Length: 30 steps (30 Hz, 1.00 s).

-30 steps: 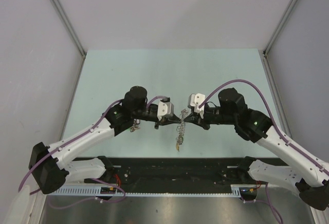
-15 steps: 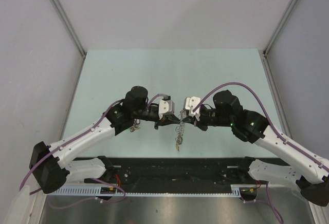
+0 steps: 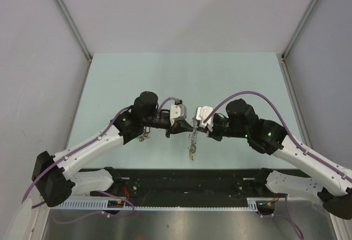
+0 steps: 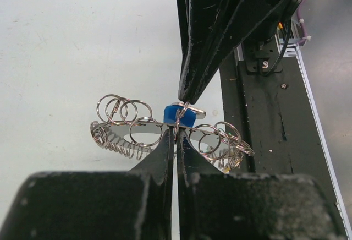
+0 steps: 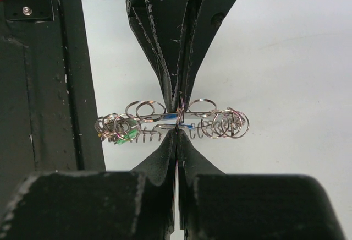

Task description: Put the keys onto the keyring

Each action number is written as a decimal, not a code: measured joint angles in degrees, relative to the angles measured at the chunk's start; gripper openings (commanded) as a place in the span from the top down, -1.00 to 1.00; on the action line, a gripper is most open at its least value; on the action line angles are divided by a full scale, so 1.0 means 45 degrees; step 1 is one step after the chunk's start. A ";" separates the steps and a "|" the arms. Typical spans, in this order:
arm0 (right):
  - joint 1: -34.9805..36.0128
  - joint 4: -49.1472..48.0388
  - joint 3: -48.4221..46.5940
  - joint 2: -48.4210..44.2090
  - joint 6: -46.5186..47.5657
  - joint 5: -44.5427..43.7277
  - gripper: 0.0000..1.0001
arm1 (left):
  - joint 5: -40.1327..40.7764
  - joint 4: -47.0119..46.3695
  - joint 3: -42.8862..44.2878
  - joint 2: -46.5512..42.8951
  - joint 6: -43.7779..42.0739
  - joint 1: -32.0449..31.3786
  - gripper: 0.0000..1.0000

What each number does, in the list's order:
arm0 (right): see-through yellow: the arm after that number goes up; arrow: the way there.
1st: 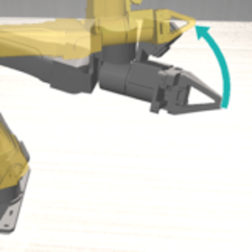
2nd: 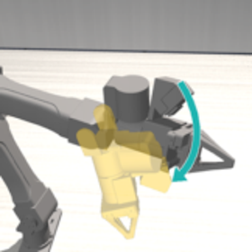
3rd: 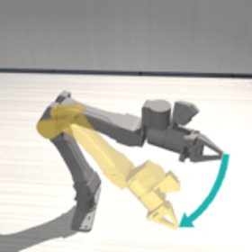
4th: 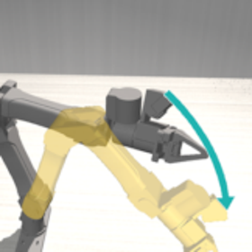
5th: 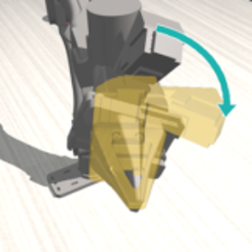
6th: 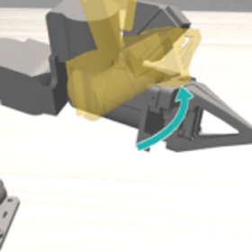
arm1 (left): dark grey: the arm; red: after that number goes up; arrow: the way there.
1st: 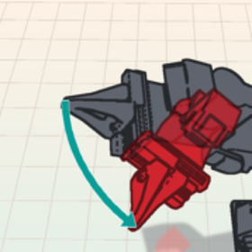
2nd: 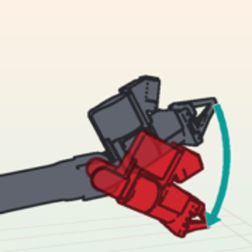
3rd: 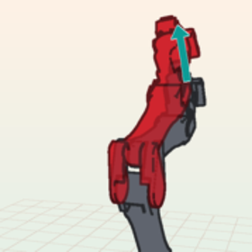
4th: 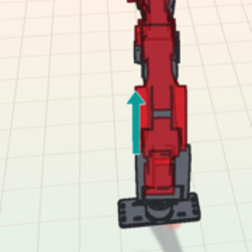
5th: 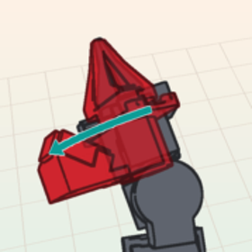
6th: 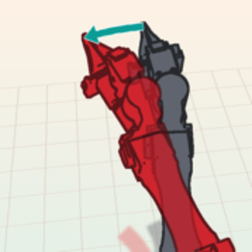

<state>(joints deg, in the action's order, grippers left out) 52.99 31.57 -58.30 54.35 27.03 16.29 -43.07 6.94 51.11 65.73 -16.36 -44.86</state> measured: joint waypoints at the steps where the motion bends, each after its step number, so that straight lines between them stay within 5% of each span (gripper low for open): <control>1: 0.0024 0.0000 0.0000 0.0000 0.0005 -0.0068 1.00 | 0.0024 0.0000 0.0000 0.0000 0.0000 0.0000 1.00; 19: 0.0175 -0.0029 0.0000 0.0019 -0.0044 -0.0257 0.99 | 0.0437 0.0102 0.0583 0.0253 -0.0044 0.0015 1.00; 30: -0.0699 -0.0131 0.0000 -0.0529 -0.0913 -0.0461 0.46 | 0.0437 0.0092 0.0583 0.0253 -0.0053 0.0015 1.00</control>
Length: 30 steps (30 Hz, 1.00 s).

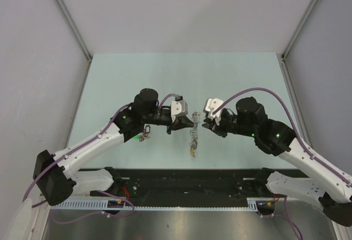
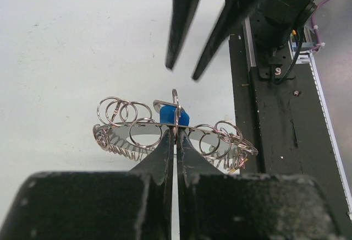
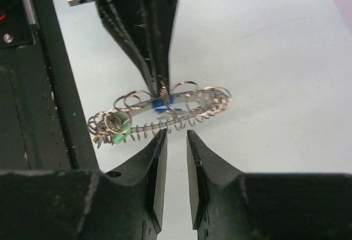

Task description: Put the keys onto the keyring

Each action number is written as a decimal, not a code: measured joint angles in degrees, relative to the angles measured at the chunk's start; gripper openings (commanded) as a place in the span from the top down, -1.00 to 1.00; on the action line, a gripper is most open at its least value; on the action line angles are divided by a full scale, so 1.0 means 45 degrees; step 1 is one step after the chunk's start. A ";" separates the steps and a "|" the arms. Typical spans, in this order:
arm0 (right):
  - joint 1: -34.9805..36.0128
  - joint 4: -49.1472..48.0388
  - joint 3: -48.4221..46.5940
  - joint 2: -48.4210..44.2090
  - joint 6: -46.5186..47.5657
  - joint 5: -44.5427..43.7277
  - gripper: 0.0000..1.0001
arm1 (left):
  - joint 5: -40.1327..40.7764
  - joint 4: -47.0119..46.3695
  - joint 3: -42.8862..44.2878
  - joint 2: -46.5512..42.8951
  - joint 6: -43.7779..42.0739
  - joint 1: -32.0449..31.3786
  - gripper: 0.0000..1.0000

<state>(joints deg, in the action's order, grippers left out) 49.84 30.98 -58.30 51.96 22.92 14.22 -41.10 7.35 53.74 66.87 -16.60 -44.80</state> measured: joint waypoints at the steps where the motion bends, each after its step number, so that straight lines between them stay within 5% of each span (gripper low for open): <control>1: -0.0204 -0.0010 0.0000 -0.0194 -0.0097 0.0058 0.44 | 0.0000 0.0000 0.0000 0.0000 -0.0015 0.0000 1.00; 21: -0.1608 -0.0714 0.0214 -0.0296 0.0058 0.3361 0.35 | -0.0879 0.0000 -0.0005 -0.0194 -0.0695 0.0019 1.00; 30: -0.1632 -0.0719 0.0219 0.0024 0.0267 0.3861 0.70 | -0.1030 0.0000 0.0000 -0.0194 -0.0753 0.0019 0.99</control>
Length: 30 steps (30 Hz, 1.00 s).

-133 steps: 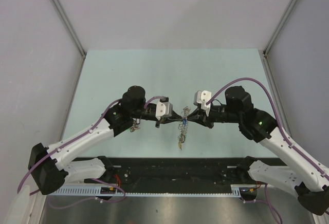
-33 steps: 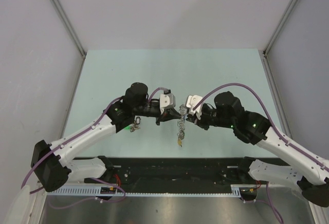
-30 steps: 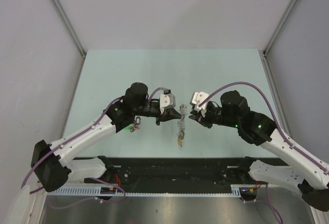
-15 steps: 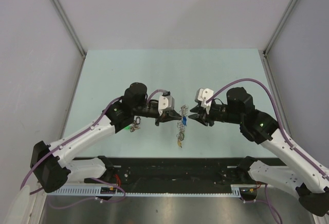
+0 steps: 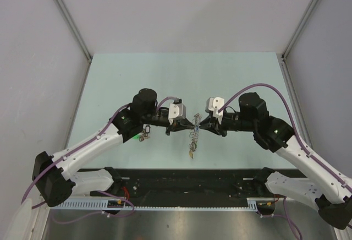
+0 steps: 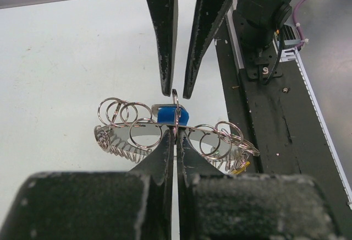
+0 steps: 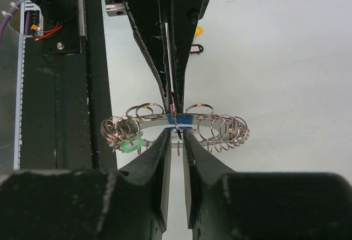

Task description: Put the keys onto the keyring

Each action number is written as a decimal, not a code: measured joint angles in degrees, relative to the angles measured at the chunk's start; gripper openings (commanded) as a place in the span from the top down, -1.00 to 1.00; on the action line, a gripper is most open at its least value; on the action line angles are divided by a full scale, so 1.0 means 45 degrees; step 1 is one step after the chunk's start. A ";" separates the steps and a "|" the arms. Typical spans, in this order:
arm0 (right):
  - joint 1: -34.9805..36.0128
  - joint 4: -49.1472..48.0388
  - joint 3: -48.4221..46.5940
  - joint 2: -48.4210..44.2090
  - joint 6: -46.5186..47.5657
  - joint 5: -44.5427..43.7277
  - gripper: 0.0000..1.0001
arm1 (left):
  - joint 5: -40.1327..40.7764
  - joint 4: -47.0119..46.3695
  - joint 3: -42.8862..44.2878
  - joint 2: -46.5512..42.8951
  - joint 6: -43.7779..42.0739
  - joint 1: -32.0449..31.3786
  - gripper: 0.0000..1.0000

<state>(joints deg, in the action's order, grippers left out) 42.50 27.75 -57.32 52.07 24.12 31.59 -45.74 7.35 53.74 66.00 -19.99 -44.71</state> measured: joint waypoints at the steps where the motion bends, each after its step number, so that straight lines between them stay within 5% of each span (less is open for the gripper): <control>1: 0.0000 0.0000 0.0000 0.0010 0.0010 0.0010 0.74 | -0.0010 0.0000 -0.0005 0.0000 0.0000 0.0000 1.00; 5: 0.0000 -0.0005 0.0000 0.0034 0.0024 0.0097 1.00 | -0.0039 0.0000 0.0000 0.0000 0.0000 0.0000 0.99; 30: 0.0238 -0.0131 -0.0005 0.0481 0.0019 0.0136 1.00 | -0.0107 0.0340 0.0000 0.0102 0.0000 0.0024 1.00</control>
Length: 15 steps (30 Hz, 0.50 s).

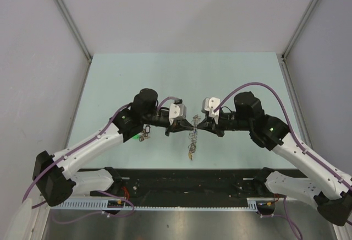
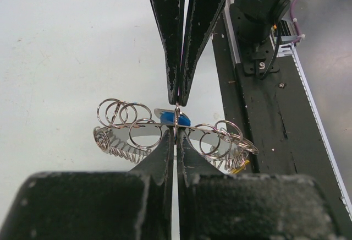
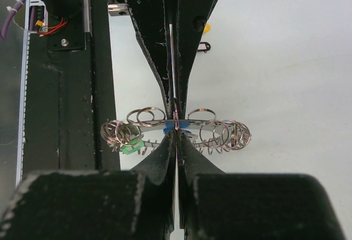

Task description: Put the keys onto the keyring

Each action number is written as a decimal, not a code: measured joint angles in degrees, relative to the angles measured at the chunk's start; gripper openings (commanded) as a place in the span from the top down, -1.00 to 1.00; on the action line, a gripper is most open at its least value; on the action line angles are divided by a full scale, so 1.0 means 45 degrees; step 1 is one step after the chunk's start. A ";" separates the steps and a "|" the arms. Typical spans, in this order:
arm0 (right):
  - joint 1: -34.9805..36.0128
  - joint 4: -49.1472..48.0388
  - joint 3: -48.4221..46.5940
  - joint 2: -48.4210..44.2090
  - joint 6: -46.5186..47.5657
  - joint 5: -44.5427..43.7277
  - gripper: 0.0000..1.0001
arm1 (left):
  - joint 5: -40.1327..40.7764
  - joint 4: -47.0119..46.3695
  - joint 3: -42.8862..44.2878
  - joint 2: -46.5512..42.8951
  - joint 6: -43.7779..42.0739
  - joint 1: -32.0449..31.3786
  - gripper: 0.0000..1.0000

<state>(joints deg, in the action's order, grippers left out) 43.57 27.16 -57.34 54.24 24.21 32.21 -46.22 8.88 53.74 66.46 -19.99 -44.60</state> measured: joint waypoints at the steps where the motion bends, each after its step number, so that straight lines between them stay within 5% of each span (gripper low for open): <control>1: 0.0010 0.0000 0.0000 0.0015 0.0000 -0.0010 1.00 | 0.0010 0.0024 0.0000 0.0000 -0.0005 0.0000 1.00; 15: 0.0063 0.0180 -0.0097 0.0282 0.0005 -0.0248 1.00 | 0.0369 0.0568 0.0253 0.0277 -0.0364 -0.0170 1.00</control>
<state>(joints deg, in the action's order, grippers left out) 43.86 27.97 -57.78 55.51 24.23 31.09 -44.56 11.44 54.87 67.70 -21.63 -45.36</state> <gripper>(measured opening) 0.009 0.006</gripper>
